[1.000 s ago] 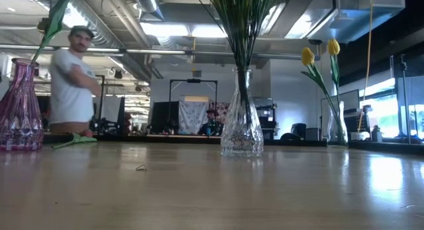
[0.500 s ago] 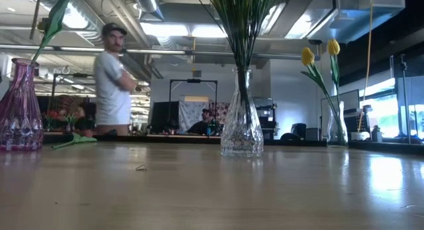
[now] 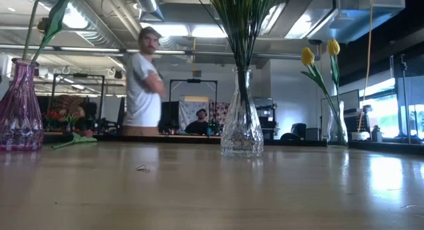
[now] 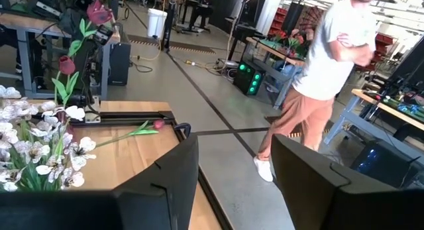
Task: Sort flowers into vase by color
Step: Put the right red tulip into the violet vase
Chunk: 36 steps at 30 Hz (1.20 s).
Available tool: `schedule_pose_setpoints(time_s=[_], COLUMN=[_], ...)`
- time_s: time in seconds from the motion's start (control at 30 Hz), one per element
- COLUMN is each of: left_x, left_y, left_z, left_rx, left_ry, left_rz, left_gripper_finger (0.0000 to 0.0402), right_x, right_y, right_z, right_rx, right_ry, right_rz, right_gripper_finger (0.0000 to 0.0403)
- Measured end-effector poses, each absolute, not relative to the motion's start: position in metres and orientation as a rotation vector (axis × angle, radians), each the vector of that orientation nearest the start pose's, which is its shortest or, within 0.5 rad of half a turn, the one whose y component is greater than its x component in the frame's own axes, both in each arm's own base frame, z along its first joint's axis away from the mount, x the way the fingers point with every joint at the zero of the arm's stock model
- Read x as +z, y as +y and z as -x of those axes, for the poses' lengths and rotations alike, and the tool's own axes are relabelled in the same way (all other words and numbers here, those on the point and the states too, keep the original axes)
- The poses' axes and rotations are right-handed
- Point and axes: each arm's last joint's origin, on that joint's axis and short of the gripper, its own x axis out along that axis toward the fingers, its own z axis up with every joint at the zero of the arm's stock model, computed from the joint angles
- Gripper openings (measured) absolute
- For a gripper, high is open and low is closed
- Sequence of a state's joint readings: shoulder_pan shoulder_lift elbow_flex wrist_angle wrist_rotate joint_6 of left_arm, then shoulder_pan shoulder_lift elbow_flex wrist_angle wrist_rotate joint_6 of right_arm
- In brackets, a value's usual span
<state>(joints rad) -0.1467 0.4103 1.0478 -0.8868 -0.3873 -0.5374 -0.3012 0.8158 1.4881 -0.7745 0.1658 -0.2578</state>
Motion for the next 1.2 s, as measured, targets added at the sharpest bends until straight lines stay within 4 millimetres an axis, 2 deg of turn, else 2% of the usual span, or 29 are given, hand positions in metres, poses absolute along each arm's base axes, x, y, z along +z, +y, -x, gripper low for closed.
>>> schedule_pose_setpoints(time_s=[0.17, 0.4, 0.6, 0.87, 1.2], left_x=[0.382, 0.395, 0.388, 0.387, 0.363], left_y=[0.006, 0.008, 0.008, 0.009, 0.005], left_z=[-0.032, -0.020, -0.019, -0.020, -0.043], left_rx=[0.287, 0.272, 0.289, 0.321, 0.331], left_ry=[0.156, 0.122, 0.191, 0.187, 0.222], left_rz=[0.428, 0.408, 0.403, 0.397, 0.405], left_gripper_finger=[0.0004, 0.0004, 0.0004, 0.0004, 0.0004], right_x=[0.486, 0.487, 0.487, 0.486, 0.485], right_y=[-0.031, -0.031, -0.031, -0.033, -0.034], right_z=[-0.084, -0.084, -0.084, -0.090, -0.094], right_rx=[-0.460, -0.463, -0.464, -0.460, -0.450], right_ry=[0.153, 0.141, 0.139, 0.158, 0.168], right_rz=[0.242, 0.229, 0.222, 0.217, 0.220], right_gripper_finger=[0.0188, 0.0188, 0.0188, 0.0188, 0.0188])
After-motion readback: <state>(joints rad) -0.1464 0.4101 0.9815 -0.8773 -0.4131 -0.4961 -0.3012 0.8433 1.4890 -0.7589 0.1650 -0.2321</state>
